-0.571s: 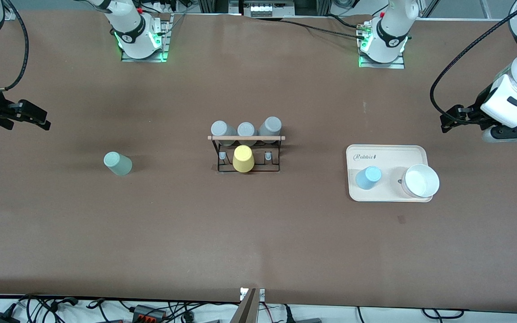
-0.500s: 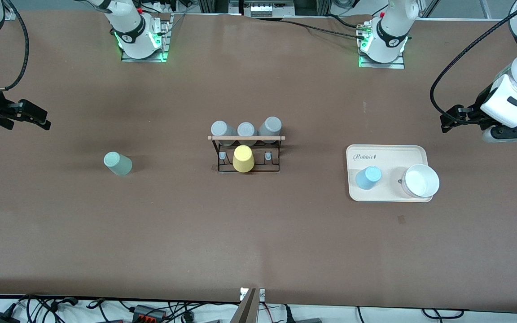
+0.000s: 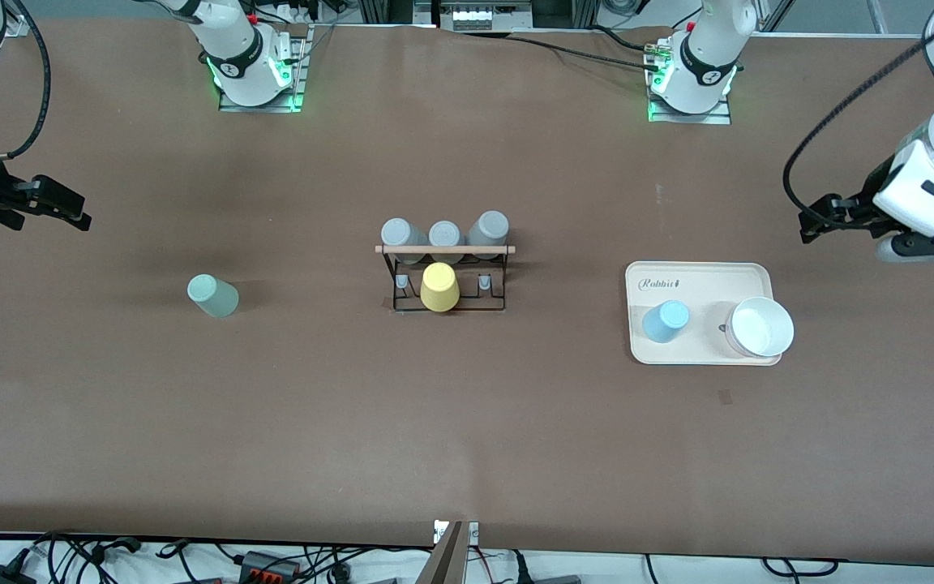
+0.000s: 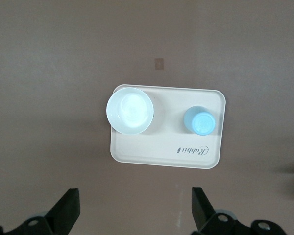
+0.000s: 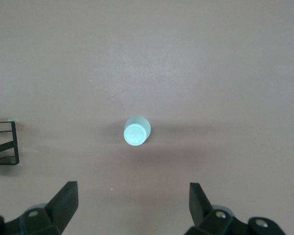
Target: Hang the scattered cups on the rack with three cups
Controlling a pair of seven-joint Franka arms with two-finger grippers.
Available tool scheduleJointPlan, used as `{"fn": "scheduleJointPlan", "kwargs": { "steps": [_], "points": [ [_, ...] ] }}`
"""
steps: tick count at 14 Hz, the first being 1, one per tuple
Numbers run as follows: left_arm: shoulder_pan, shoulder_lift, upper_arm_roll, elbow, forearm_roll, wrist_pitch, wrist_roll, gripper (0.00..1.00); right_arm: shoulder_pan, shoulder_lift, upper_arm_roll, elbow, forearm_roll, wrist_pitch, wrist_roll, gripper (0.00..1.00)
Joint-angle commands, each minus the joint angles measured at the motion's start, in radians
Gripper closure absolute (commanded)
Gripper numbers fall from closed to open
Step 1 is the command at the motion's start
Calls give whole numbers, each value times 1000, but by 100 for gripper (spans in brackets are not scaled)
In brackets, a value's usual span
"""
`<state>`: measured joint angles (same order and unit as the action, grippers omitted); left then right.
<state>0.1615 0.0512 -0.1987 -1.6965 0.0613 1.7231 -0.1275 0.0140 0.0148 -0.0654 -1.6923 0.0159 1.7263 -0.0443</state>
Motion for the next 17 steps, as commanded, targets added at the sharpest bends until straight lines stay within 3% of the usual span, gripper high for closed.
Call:
{"fn": "scheduleJointPlan", "kwargs": {
  "steps": [1,5,9,13,17],
  "points": [
    [7,116,-5,106,-1,-31,28,0,-8,-6,6,2,-7,-8,-12,0],
    [-10,247,-10,110,-5,-16,23,0,-8,-1,6,3,-2,1,-12,0],
    [-66,444,-16,109,0,116,9,0,-8,7,7,2,-2,-4,-12,0],
    [-120,556,-16,107,-12,266,-46,0,-5,5,7,3,-2,-5,-14,0],
    [-137,601,-16,104,-11,297,-49,0,-3,5,9,2,-11,-5,-14,0]
  ]
}}
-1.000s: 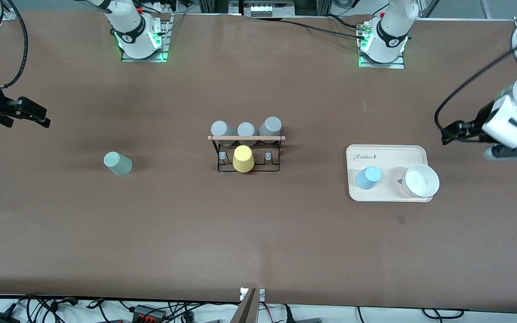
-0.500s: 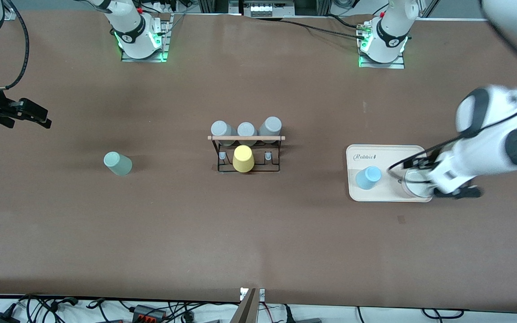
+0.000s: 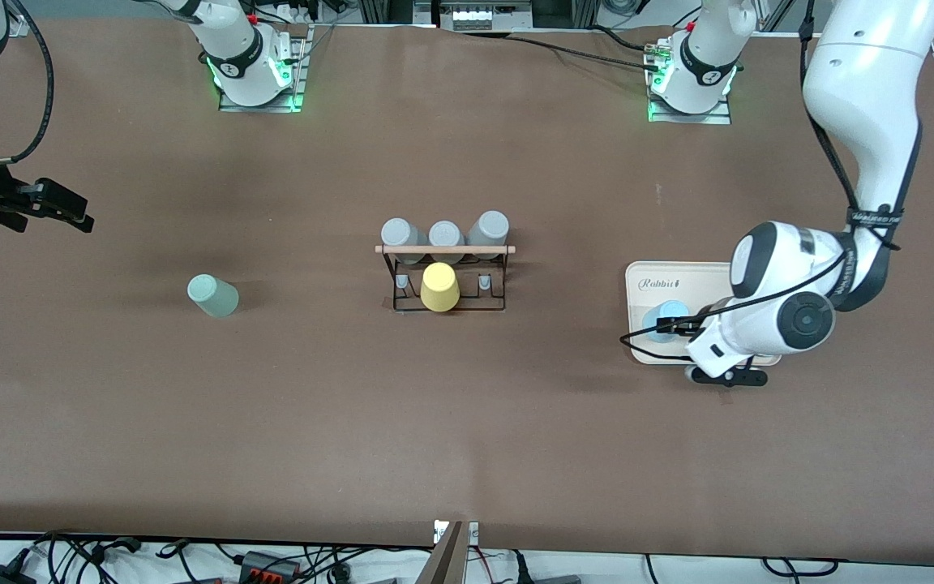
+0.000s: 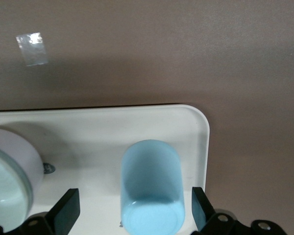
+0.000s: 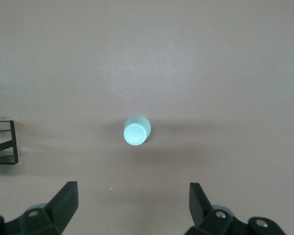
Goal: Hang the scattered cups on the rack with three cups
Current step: 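Lower the left gripper onto the light blue cup on the tray and grasp it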
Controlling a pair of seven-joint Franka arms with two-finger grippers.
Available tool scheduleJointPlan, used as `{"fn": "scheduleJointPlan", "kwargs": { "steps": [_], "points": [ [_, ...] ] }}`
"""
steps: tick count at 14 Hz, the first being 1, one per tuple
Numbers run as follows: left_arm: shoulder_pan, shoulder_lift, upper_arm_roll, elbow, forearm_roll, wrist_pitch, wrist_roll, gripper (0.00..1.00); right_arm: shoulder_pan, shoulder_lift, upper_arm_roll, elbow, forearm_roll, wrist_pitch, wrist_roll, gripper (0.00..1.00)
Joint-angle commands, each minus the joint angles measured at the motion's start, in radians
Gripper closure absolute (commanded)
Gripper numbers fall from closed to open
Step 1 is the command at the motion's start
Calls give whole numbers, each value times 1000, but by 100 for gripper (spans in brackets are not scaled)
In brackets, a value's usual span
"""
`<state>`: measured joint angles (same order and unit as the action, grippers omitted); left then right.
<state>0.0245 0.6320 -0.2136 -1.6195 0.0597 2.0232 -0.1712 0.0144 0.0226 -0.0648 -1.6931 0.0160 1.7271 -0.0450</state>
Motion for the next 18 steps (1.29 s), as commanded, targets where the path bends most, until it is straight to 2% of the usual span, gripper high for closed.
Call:
{"fn": "scheduleJointPlan", "kwargs": {
  "steps": [1,5,11,12,13,14,17,18],
  "points": [
    [0,23,-3,20,-11,-4,-7,0,-5,-3,8,3,-13,-6,-13,0],
    [-1,28,-4,-28,-12,-35,-7,0,-5,-3,6,3,-14,-3,-13,0],
    [-28,40,-4,-19,-14,-43,-31,1,-5,-3,6,4,-17,2,-13,0],
    [-26,38,-4,-19,-14,-44,-31,17,-5,-3,6,4,-16,2,-13,0],
    [-24,38,-4,-19,-14,-44,-31,26,-5,-3,6,3,-17,2,-13,0],
    [-20,38,-3,-20,-14,-44,-31,31,-5,-3,6,3,-17,2,-13,0],
    [-11,38,-3,-23,-14,-72,-30,31,-5,-3,6,3,-17,2,-13,0],
    [-11,37,-3,-22,-14,-78,-31,34,-5,-3,6,3,-17,2,-13,0]
  ]
}}
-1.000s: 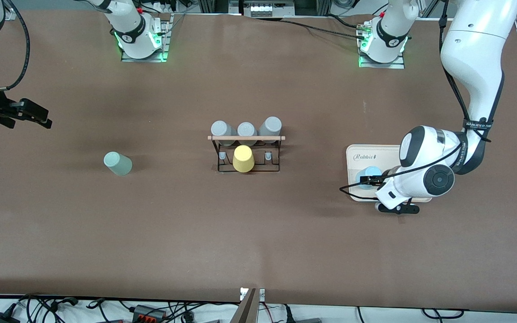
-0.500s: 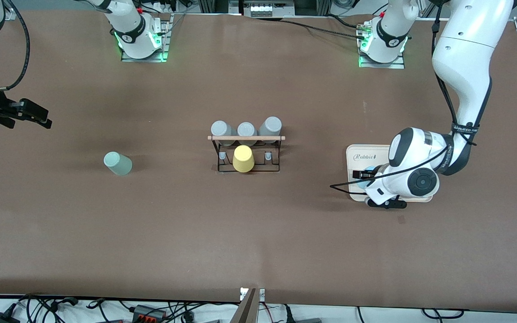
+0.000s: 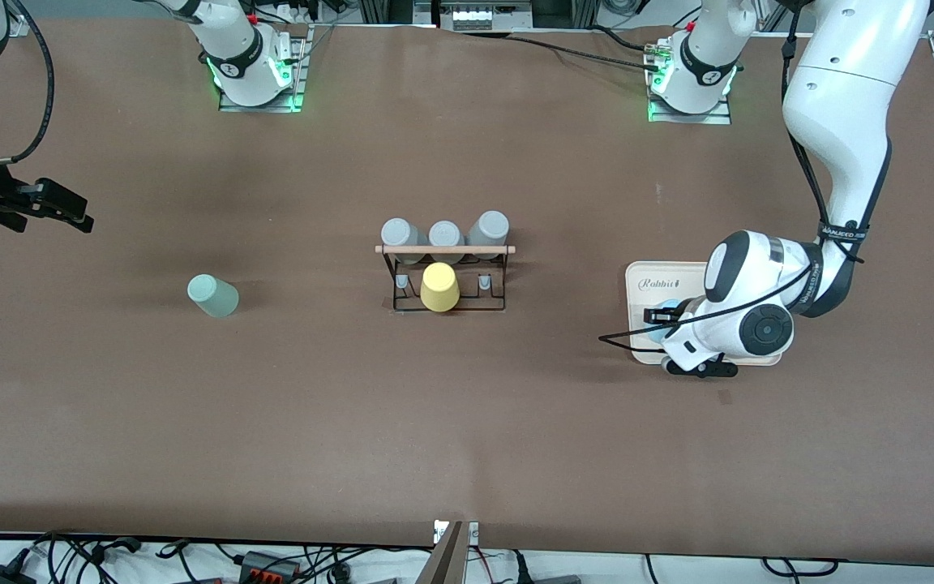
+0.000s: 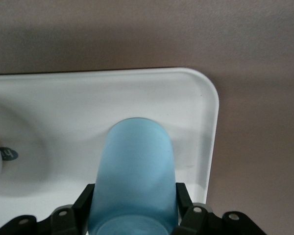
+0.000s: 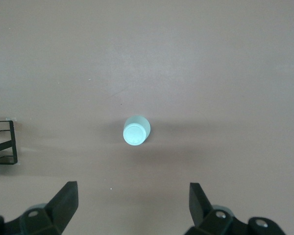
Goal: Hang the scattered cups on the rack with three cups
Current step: 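Lower the left gripper onto the light blue cup on the tray and grasp it, then lift the blue cup and carry it with the left gripper to the rack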
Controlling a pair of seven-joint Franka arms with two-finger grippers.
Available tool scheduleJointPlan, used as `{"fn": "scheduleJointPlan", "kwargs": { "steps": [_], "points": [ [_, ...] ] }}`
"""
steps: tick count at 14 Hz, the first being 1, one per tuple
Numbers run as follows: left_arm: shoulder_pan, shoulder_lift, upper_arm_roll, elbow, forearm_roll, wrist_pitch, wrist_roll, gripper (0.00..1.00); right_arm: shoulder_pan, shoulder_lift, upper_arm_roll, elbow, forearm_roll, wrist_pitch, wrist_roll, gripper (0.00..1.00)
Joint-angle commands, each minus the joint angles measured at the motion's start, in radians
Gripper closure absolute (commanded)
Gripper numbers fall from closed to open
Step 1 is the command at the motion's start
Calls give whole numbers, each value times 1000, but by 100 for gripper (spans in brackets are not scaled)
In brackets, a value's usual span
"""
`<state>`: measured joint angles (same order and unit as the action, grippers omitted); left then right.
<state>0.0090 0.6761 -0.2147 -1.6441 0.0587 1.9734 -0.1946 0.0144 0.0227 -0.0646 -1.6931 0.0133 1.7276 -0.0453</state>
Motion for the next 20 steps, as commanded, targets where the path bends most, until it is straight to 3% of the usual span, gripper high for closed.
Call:
{"fn": "scheduleJointPlan", "kwargs": {
  "steps": [1,2,4,5,8,10,13,15,20],
  "points": [
    [5,-7,-2,3,-13,-28,-8,40,-5,-3,6,3,-15,0,-13,0],
    [5,-9,-3,4,-13,-28,-5,54,-5,-3,6,3,-15,1,-13,0],
    [-6,-30,-5,16,-13,-31,0,92,-7,-3,6,3,-15,1,-13,0],
    [-21,-52,-8,38,-11,-41,-2,99,-7,-3,6,3,-15,3,-13,0],
    [-85,-43,-22,266,-13,-235,-3,99,-7,-3,6,4,-15,3,-13,0],
    [-131,-47,-26,326,-29,-252,-14,99,-7,-3,6,3,-15,0,-13,0],
    [-182,-41,-31,415,-271,-249,-215,100,-7,-3,6,3,-18,12,-13,0],
    [-233,-35,-29,435,-408,-237,-397,100,-8,-1,6,3,-16,13,-11,0],
    [-357,13,-20,432,-405,-102,-523,100,-10,2,6,3,-18,13,-11,0]
  ]
}}
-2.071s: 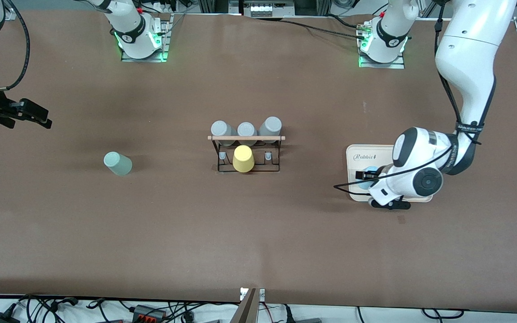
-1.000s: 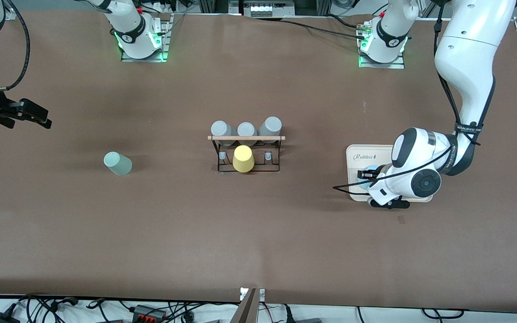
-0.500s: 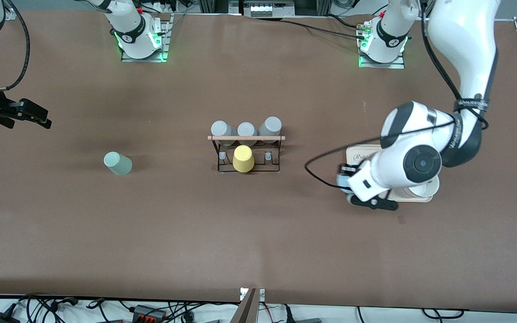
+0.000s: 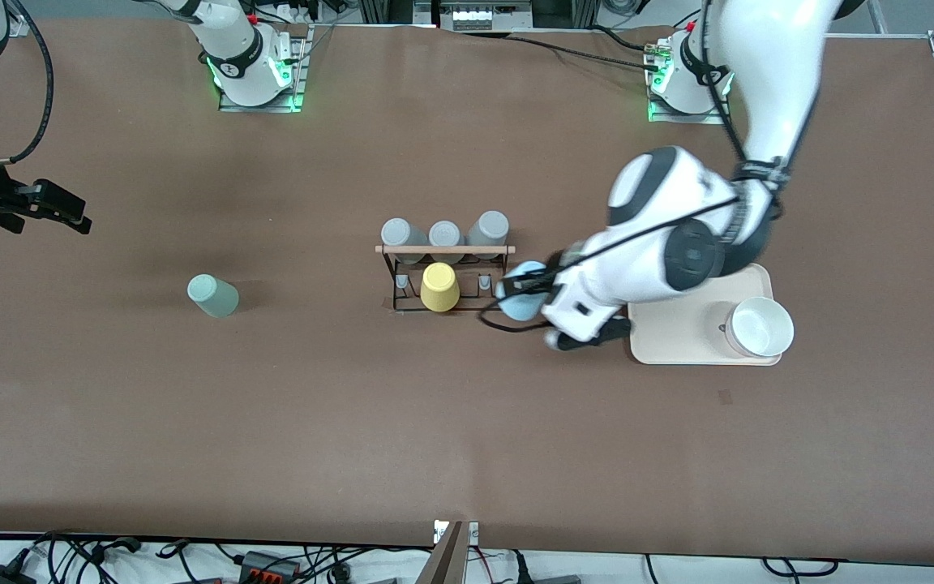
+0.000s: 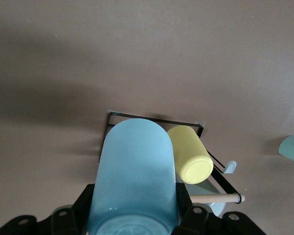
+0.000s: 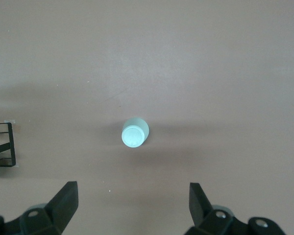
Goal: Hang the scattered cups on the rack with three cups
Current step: 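Lift the blue cup and carry it with the left gripper to the rack, then set the blue cup beside the yellow cup and open the left gripper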
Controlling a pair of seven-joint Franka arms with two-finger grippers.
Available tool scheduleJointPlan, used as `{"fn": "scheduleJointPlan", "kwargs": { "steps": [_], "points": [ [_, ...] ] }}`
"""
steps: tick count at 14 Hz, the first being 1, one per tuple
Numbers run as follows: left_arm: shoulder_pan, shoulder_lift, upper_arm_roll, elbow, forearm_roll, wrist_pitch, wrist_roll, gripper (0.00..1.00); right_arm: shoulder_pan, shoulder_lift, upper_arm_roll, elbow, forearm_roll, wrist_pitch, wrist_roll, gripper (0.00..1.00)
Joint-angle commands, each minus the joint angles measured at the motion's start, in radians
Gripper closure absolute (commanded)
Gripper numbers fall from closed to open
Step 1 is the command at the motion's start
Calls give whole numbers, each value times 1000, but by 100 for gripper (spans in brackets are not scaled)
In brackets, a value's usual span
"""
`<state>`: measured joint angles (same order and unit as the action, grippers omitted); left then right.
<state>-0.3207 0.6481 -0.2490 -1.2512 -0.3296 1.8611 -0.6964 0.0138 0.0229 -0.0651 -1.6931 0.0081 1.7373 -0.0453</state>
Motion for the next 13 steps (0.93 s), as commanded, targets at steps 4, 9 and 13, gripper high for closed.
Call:
{"fn": "scheduleJointPlan", "kwargs": {
  "steps": [4,9,13],
  "points": [
    [-46,41,17,26,-8,10,-46,100,-9,15,5,3,-13,4,-11,0],
    [-72,61,14,13,61,32,-61,99,-5,95,7,1,-10,13,-2,0],
    [-95,90,17,7,64,43,-60,99,6,94,10,4,-10,8,4,0]
  ]
}}
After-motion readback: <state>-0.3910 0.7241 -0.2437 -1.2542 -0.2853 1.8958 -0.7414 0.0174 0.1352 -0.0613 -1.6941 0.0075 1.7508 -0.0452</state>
